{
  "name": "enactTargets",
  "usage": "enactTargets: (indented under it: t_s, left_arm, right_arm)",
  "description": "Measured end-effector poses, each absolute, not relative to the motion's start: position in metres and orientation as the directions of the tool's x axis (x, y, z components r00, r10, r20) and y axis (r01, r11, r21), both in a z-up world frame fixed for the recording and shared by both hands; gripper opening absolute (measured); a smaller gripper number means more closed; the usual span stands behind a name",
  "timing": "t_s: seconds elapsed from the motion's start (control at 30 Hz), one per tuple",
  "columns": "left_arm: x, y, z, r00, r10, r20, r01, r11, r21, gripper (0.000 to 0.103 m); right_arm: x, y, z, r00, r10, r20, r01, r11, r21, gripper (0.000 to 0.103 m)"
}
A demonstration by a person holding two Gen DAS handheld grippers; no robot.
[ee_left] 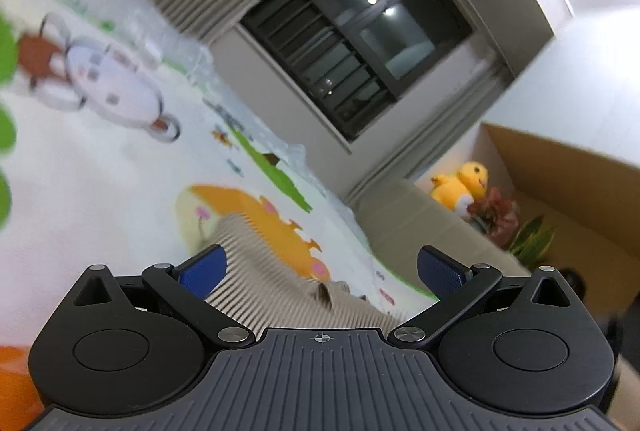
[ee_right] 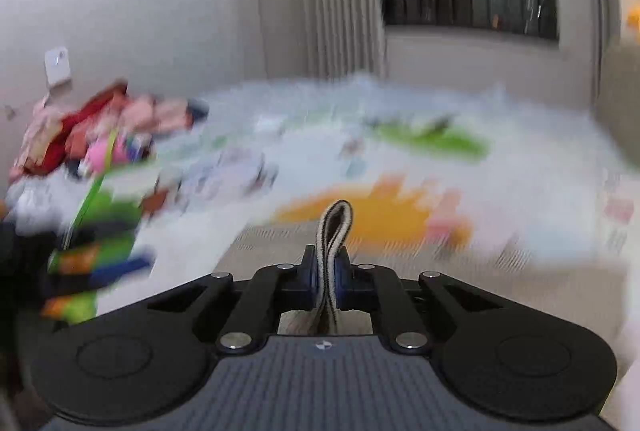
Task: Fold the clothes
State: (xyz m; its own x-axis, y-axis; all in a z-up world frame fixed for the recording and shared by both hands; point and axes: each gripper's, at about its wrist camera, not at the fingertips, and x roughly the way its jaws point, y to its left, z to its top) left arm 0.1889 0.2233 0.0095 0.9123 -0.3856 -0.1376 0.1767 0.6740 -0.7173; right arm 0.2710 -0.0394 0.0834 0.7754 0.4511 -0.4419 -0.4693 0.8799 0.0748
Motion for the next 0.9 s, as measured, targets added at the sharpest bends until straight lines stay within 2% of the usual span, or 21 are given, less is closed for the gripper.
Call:
enactTargets:
  t_s: [0.1,0.2,0.4,0.6,0.73,0.8,0.83,0.9]
  left_arm:
    - [0.186,0.209,0.029,0.896,-0.410,-0.172,0.195,0.710,-0.677,0.103]
    - [0.192,0.190,0.036,0.872,-0.438,-0.218,0.200,0.726,-0.658,0.103]
    - [0.211,0.143,0.038,0.827,-0.476,-0.300,0.215,0.760,-0.613,0.103]
    - [0.228,0.098,0.036,0.784,-0.500,-0.368,0.242,0.792,-0.561,0.103]
    - [0.238,0.069,0.035,0.764,-0.497,-0.411,0.265,0.823,-0.502,0.103]
    - [0.243,0.057,0.034,0.760,-0.491,-0.426,0.279,0.838,-0.469,0.103]
    - [0.246,0.052,0.033,0.762,-0.486,-0.429,0.287,0.846,-0.448,0.103]
    - [0.253,0.042,0.032,0.773,-0.468,-0.429,0.299,0.864,-0.404,0.103]
  right_arm:
    - [0.291,-0.082,0.113,0.839,0.385,-0.384,-0.397,0.916,0.051,0.008]
    - [0.304,-0.131,0.121,0.883,0.294,-0.367,-0.306,0.952,0.025,0.008]
    - [0.326,-0.214,0.079,0.863,0.207,-0.461,-0.176,0.978,0.111,0.008]
    - [0.341,-0.243,0.009,0.785,0.187,-0.590,-0.124,0.981,0.146,0.010]
    - [0.339,-0.246,-0.017,0.782,0.171,-0.600,-0.110,0.985,0.137,0.018]
    - [0.337,-0.248,-0.016,0.790,0.168,-0.590,-0.102,0.984,0.145,0.024]
    - [0.336,-0.248,-0.012,0.797,0.157,-0.584,-0.096,0.986,0.135,0.030]
    - [0.328,-0.245,0.001,0.827,0.140,-0.545,-0.095,0.989,0.110,0.032]
